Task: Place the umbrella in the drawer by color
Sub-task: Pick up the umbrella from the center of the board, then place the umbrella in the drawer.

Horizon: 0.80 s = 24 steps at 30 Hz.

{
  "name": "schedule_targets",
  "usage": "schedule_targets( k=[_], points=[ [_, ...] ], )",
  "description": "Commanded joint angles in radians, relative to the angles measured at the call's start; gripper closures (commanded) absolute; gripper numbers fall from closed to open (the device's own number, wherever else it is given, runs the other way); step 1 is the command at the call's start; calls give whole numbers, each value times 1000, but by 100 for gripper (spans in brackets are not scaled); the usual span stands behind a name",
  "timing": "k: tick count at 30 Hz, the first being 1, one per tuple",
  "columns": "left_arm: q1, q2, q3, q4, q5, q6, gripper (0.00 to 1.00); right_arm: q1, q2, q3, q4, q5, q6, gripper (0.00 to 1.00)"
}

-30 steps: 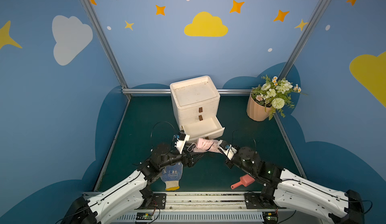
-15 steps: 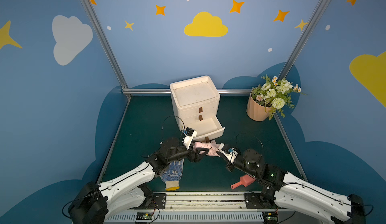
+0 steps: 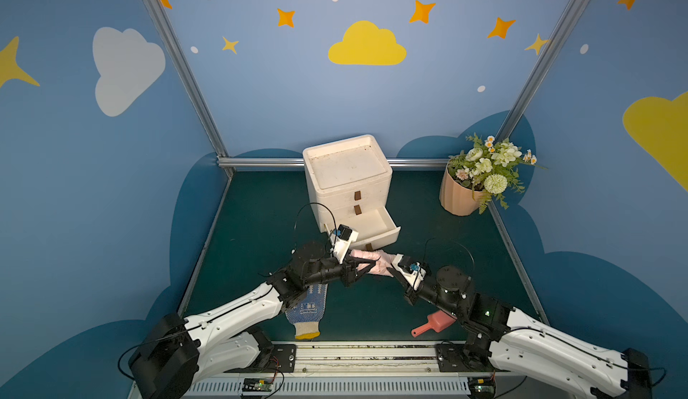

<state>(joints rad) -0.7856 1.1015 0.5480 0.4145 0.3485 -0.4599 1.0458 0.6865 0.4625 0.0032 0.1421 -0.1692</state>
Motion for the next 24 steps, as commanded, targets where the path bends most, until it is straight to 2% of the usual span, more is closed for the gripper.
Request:
schedule_targets(
  k=[1,4,7,10,14,20,24],
  points=[
    [4,-6,49,-2,-68,10,87,-4,-40,-12,56,20,-11,67],
    [5,-29,84,-62,-194,37,95,-10,-65,-28,48,59,-9,45],
    [8,-54,107,-104,-381,30,96,-18,-98,-56,61,100,-5,27],
    [23,-56,126,-85,-482,36,97,-30,-134,-92,91,128,-2,23],
    [51,30,187,-72,-520,78,97,-48,-168,-136,115,159,21,21],
    [112,282,341,-63,-503,111,97,-79,-181,-178,139,154,60,20],
    [134,452,444,-57,-458,86,97,-92,-176,-193,147,143,78,20]
  ],
)
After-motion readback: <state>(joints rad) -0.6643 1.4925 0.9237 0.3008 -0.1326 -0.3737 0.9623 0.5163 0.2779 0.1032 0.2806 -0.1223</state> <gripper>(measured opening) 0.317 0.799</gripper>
